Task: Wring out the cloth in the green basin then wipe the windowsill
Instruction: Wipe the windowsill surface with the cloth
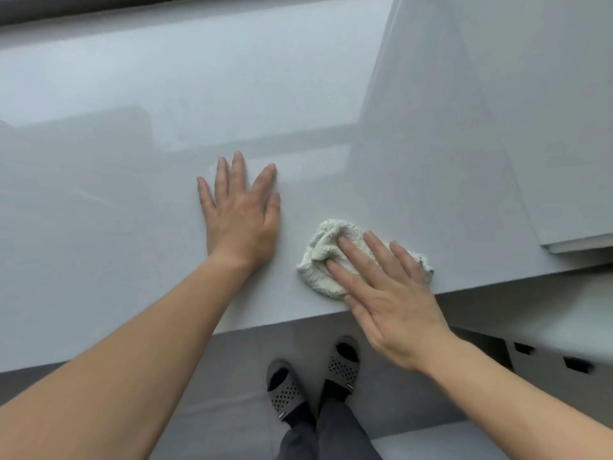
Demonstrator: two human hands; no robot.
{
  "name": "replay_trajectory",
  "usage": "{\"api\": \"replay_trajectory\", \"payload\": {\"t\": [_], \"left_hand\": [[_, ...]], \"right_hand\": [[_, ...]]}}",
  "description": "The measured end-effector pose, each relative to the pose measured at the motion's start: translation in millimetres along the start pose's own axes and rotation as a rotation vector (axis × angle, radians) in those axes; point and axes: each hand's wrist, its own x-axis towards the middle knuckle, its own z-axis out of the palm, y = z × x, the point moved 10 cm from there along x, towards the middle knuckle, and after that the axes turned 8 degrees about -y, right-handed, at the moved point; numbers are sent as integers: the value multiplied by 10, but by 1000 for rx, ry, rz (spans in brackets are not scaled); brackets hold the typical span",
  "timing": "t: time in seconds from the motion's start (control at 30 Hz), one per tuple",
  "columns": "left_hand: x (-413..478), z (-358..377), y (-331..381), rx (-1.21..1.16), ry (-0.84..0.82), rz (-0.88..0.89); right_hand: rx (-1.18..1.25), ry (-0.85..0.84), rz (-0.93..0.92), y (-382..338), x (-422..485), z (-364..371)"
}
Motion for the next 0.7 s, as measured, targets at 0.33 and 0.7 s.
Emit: {"api": "replay_trajectory", "payload": {"t": [0.33,0.7], "left_hand": [[-14,-7,39,-50,-1,-4],[409,-16,573,-99,22,28]], "right_hand": [[60,68,374,715,-49,-105],[94,116,444,1002,521,-321]]}}
